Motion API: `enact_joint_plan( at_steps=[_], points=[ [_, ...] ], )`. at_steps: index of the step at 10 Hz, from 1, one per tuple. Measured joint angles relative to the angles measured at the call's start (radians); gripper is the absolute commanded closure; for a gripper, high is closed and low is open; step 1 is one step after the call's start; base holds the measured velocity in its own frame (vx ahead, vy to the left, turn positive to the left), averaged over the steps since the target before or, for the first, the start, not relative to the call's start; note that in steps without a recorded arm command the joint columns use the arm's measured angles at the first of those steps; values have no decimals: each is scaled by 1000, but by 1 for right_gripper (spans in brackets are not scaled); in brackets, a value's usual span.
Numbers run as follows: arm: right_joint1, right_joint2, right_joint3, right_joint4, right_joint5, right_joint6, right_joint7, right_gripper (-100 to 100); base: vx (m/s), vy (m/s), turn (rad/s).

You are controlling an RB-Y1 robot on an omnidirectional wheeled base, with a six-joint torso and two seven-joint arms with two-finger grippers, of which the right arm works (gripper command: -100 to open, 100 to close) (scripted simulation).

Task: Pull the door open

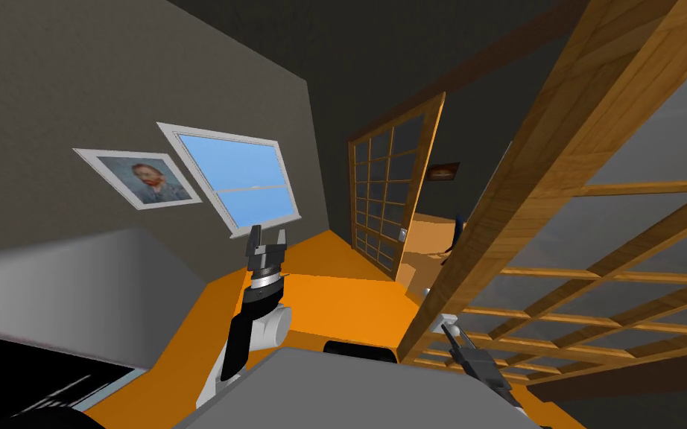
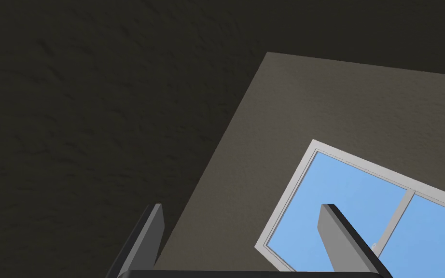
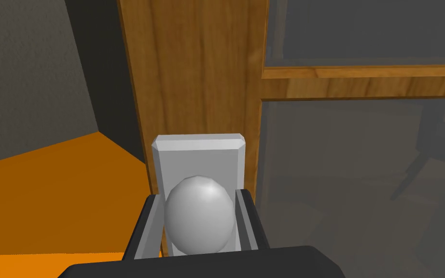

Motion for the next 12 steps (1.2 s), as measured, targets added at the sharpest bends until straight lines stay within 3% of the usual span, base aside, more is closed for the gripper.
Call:
enact_joint_plan(
  at_steps=[12],
  points=[
    [-31,-15,32,74,22,-56,-53,100,-188,-46,125]
  ],
)
